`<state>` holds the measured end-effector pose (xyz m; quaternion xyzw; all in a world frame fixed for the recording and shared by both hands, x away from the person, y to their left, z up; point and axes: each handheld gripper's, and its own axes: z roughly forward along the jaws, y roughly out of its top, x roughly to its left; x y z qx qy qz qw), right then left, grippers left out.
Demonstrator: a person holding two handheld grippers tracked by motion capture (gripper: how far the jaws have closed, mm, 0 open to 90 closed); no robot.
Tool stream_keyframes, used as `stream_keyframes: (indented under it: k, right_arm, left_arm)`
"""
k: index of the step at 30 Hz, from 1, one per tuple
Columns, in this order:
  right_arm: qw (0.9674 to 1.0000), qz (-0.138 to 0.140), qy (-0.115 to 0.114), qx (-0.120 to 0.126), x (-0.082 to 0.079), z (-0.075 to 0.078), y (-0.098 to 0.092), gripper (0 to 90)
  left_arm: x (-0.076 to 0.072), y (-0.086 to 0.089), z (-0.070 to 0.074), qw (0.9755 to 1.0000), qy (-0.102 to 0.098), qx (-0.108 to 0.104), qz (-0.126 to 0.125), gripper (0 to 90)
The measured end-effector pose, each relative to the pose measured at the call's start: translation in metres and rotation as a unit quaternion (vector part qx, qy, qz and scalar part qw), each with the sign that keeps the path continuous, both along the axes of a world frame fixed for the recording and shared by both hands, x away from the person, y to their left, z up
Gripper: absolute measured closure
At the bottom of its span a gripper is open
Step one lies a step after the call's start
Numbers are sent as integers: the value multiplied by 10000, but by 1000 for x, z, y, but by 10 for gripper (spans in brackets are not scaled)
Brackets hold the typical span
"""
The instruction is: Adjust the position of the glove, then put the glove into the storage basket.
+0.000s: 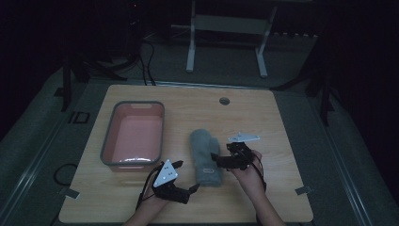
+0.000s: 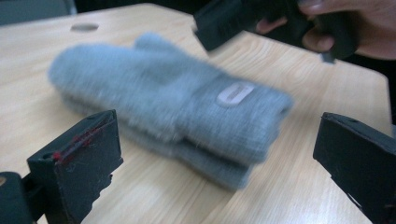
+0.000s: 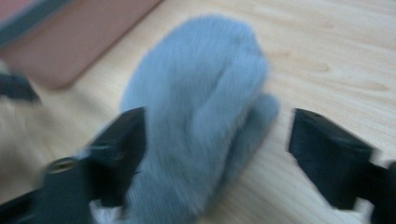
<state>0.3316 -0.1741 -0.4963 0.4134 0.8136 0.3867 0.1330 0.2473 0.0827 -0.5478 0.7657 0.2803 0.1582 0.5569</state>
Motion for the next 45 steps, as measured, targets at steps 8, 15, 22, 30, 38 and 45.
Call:
stream_keyframes:
  k: [8,15,22,30,38,45]
  right_arm:
    - [9994,317,16,134,4,-4,-23,139]
    - [9980,562,-98,281,7,5,-30,135]
    - [9978,599,-217,165,8,10,-24,105]
    - [9982,587,74,-28,20,-1,-18,184]
    - [9959,612,660,-119,30,-26,-13,330]
    - [9920,677,1067,-59,38,-42,-11,370]
  left_arm:
    - [13,-7,14,9991,421,31,47,13]
    - [28,-12,24,9973,713,129,152,13]
    - [47,-20,35,9939,1000,343,299,13]
    - [66,-28,29,9870,1402,623,488,24]
    - [81,-33,12,9766,1867,804,704,146]
    - [88,-36,1,9697,2208,857,606,147]
